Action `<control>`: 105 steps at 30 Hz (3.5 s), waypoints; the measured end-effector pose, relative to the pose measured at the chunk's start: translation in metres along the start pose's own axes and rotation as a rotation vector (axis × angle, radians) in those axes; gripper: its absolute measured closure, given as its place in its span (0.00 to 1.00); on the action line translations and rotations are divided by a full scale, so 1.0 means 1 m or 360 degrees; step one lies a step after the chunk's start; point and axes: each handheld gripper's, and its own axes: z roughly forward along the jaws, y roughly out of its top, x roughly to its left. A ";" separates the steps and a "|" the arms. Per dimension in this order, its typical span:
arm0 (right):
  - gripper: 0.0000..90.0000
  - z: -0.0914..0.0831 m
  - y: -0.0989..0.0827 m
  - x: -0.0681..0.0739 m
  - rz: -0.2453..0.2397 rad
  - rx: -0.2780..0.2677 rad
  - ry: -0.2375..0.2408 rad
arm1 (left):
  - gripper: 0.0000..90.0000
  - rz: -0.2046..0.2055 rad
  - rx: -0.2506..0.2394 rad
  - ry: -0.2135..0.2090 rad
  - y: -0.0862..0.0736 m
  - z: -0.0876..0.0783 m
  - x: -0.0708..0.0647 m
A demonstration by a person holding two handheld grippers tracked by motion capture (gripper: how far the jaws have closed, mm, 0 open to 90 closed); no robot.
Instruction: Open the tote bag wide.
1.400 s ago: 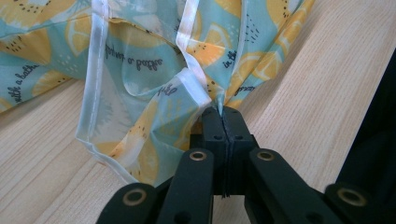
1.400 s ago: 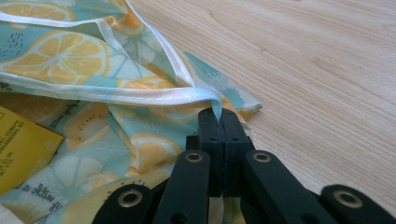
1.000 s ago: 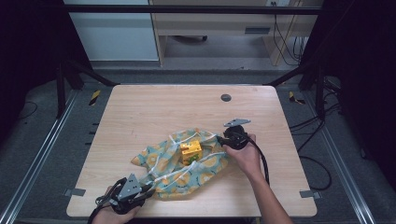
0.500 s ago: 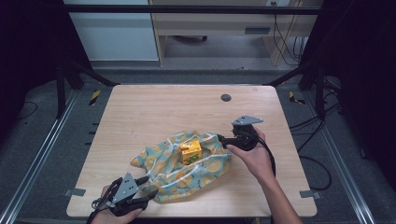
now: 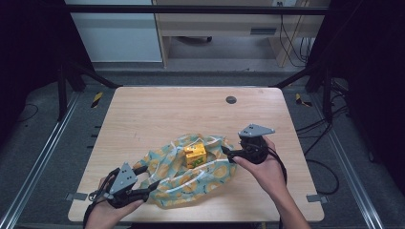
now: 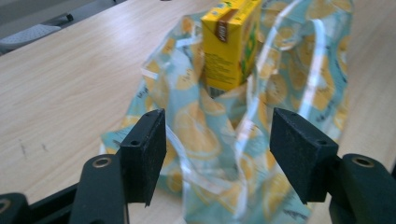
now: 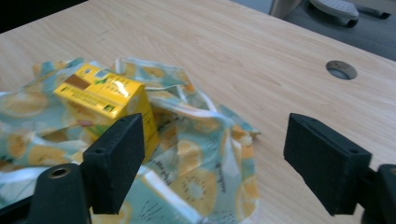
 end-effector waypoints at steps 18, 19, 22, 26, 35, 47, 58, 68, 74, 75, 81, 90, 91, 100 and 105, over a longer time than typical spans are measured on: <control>0.24 0.006 -0.026 0.037 -0.0116 0.0103 0.0141 | 0.39 0.0019 0.0133 0.0007 0.033 0.061 0.031; 0.23 0.007 -0.029 0.038 -0.0107 0.0107 0.0143 | 0.39 0.0010 0.0145 0.0003 0.033 0.066 0.033; 0.19 0.014 -0.038 0.039 -0.0105 0.0147 0.0136 | 0.39 -0.0016 0.0174 0.0000 0.031 0.079 0.037; 0.19 0.024 -0.048 0.041 -0.0093 0.0213 0.0145 | 0.38 -0.0038 0.0217 -0.0033 0.029 0.096 0.039; 0.49 0.029 -0.075 0.044 -0.0125 0.0346 0.0159 | 0.75 -0.0017 0.0301 -0.0045 0.025 0.116 0.037; 0.99 0.034 -0.091 0.043 -0.0206 0.0455 0.0210 | 0.97 -0.0173 0.0264 0.0073 0.015 0.122 0.065; 0.99 0.033 -0.096 0.034 -0.0201 0.0467 0.0160 | 0.99 -0.0226 0.0271 0.0125 0.009 0.135 0.073; 0.99 0.033 -0.099 0.029 -0.0189 0.0464 0.0180 | 0.99 -0.0262 0.0304 0.0100 0.006 0.141 0.080; 0.99 0.033 -0.099 0.027 -0.0197 0.0451 0.0187 | 0.98 -0.0267 0.0320 0.0103 0.004 0.144 0.082; 1.00 0.033 -0.099 0.027 -0.0197 0.0452 0.0189 | 0.98 -0.0272 0.0317 0.0104 0.004 0.144 0.082; 0.99 0.031 -0.101 0.025 -0.0199 0.0441 0.0210 | 0.98 -0.0265 0.0332 0.0091 0.004 0.144 0.082; 0.98 0.029 -0.105 0.022 -0.0197 0.0406 0.0231 | 0.97 -0.0250 0.0332 0.0095 0.004 0.144 0.080; 0.95 0.028 -0.106 0.022 -0.0194 0.0401 0.0230 | 0.95 -0.0232 0.0325 0.0089 0.004 0.143 0.080; 0.34 0.010 -0.092 0.021 -0.0126 0.0132 0.0153 | 0.46 -0.0268 0.0079 0.0163 0.007 0.115 0.076; 0.18 -0.004 -0.079 0.015 -0.0056 -0.0043 0.0137 | 0.33 -0.0320 -0.0093 0.0137 0.020 0.094 0.080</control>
